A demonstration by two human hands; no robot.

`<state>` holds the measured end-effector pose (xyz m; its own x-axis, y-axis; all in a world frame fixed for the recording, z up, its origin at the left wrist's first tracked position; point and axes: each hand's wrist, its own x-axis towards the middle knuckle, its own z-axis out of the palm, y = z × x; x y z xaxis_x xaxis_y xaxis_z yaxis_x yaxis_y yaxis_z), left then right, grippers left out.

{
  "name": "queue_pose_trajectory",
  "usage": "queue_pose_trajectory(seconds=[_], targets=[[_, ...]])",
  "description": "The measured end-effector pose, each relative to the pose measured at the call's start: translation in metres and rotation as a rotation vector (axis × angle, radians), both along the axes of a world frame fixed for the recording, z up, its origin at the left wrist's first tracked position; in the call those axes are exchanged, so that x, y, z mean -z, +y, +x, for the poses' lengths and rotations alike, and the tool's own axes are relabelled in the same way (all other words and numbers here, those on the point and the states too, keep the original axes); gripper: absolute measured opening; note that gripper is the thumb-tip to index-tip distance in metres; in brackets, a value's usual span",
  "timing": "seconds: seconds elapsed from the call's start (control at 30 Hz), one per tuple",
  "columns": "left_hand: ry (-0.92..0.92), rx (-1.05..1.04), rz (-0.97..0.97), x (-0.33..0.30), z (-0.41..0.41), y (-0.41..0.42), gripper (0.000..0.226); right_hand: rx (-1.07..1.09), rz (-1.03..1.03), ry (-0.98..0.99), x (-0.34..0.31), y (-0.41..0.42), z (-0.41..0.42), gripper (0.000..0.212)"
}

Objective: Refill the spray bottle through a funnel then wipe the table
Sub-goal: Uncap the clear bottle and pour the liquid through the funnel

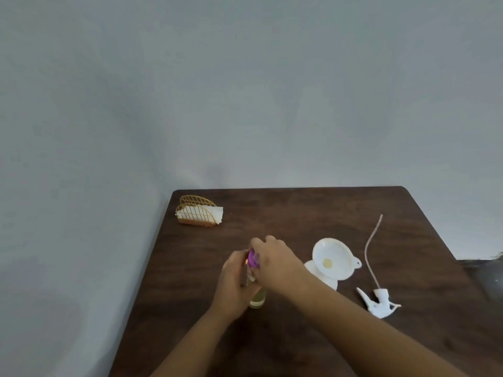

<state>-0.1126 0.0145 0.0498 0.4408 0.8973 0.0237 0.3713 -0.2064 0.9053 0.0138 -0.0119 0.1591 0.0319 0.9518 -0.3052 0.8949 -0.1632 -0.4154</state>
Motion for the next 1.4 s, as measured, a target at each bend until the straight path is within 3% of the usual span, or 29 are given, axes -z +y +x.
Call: queue_pose_trajectory(seconds=[0.13, 0.33, 0.6, 0.7, 0.87, 1.07, 1.17, 1.3, 1.4], targets=[[-0.046, -0.053, -0.191, -0.005, 0.003, -0.042, 0.044, -0.106, 0.038, -0.084, 0.007, -0.035, -0.007, 0.05], [0.417, -0.002, -0.026, -0.014, 0.025, -0.054, 0.037, -0.053, 0.197, -0.15, 0.029, -0.054, -0.014, 0.025], [0.341, -0.094, -0.031, -0.011, 0.03, -0.061, 0.029, -0.02, 0.273, -0.4, 0.037, -0.053, -0.013, 0.034], [0.328, -0.106, -0.078, -0.018, 0.026, -0.064, 0.025, -0.145, 0.302, -0.455, 0.039, -0.054, -0.015, 0.036], [0.197, -0.126, -0.162, -0.019, 0.013, -0.069, 0.059, -0.395, 0.343, -0.495, 0.033, -0.057, -0.011, 0.038], [0.427, 0.022, -0.025, -0.016, 0.005, -0.06, 0.047, -0.635, 0.35, -0.54, 0.022, -0.058, -0.005, 0.043], [0.448, 0.088, 0.051, -0.022, 0.003, -0.052, 0.043, -0.536, 0.258, -0.577, 0.017, -0.058, -0.019, 0.03], [0.53, 0.211, 0.152, -0.022, 0.004, -0.043, 0.048, -0.431, 0.174, -0.517, 0.016, -0.059, -0.03, 0.04], [0.528, 0.264, 0.146, -0.013, 0.005, -0.036, 0.053, -0.298, 0.171, -0.219, 0.011, -0.063, -0.02, 0.043]])
